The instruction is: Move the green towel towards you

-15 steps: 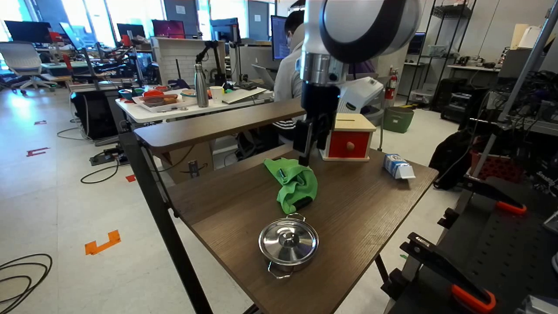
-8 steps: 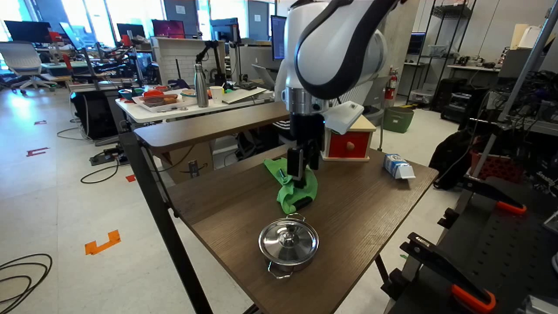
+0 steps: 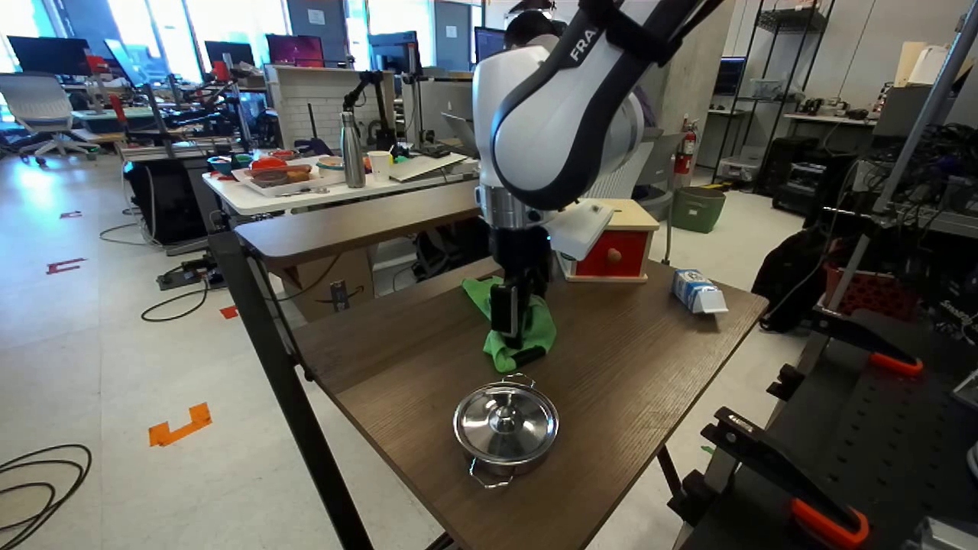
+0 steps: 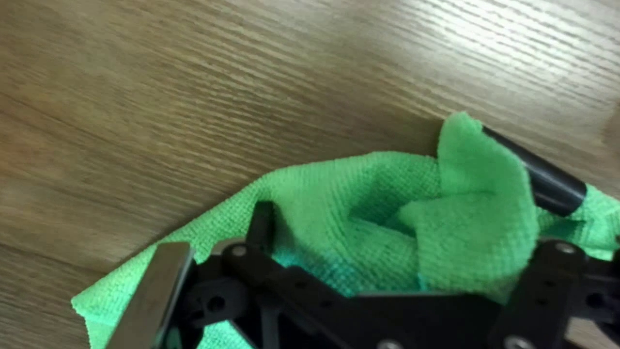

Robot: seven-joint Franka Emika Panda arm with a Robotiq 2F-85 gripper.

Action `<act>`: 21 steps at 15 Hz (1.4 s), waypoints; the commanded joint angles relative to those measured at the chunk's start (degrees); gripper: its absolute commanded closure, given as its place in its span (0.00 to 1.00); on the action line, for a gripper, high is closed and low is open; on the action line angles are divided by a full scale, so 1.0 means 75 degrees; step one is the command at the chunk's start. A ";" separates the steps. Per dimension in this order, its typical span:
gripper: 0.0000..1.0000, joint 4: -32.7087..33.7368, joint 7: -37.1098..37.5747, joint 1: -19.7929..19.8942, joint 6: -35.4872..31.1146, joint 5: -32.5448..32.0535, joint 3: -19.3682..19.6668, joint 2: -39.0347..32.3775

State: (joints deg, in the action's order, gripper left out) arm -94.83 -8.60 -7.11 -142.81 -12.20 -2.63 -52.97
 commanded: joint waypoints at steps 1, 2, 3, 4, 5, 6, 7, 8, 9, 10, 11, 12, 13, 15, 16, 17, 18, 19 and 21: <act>0.00 0.0376 -0.0245 -0.0068 0.0362 -0.0091 0.0009 -0.0239; 0.00 0.0313 -0.0290 -0.0056 0.0410 -0.0084 -0.0009 -0.0191; 0.00 0.0232 -0.0346 -0.0031 0.0434 -0.0071 -0.0033 -0.0131; 0.00 0.0113 -0.0417 0.0005 0.0475 -0.0054 -0.0065 -0.0043; 0.00 0.0034 -0.0448 0.0008 0.0479 -0.0065 -0.0063 0.0014; 0.00 -0.0074 -0.0478 0.0009 0.0509 -0.0077 -0.0055 0.0090; 0.00 -0.0188 -0.0495 0.0004 0.0480 -0.0101 -0.0037 0.0147; 0.00 -0.0366 -0.0457 -0.0021 0.0336 -0.0149 0.0014 0.0224; 0.00 -0.0495 -0.0458 -0.0010 0.0262 -0.0158 0.0016 0.0280; 0.00 -0.0663 -0.0427 -0.0005 0.0176 -0.0174 0.0032 0.0350; 0.00 -0.0814 -0.0422 0.0000 0.0134 -0.0191 0.0042 0.0419; 0.00 -0.0955 -0.0413 0.0001 0.0096 -0.0208 0.0054 0.0490; 0.00 -0.1137 -0.0416 0.0016 0.0056 -0.0222 0.0058 0.0595; 0.00 -0.1501 -0.0392 0.0014 -0.0044 -0.0298 0.0099 0.0782; 0.00 -0.1685 -0.0385 0.0012 -0.0072 -0.0333 0.0118 0.0865; 0.00 -0.1866 -0.0381 0.0011 -0.0130 -0.0371 0.0141 0.0935; 0.00 -0.2081 -0.0353 -0.0001 -0.0185 -0.0409 0.0169 0.1026; 0.00 -0.2269 -0.0356 0.0001 -0.0214 -0.0449 0.0177 0.1106; 0.00 -0.2692 -0.0297 -0.0024 -0.0398 -0.0568 0.0257 0.1268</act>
State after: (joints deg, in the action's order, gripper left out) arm -108.54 -11.31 -7.20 -143.16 -14.47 -1.58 -46.12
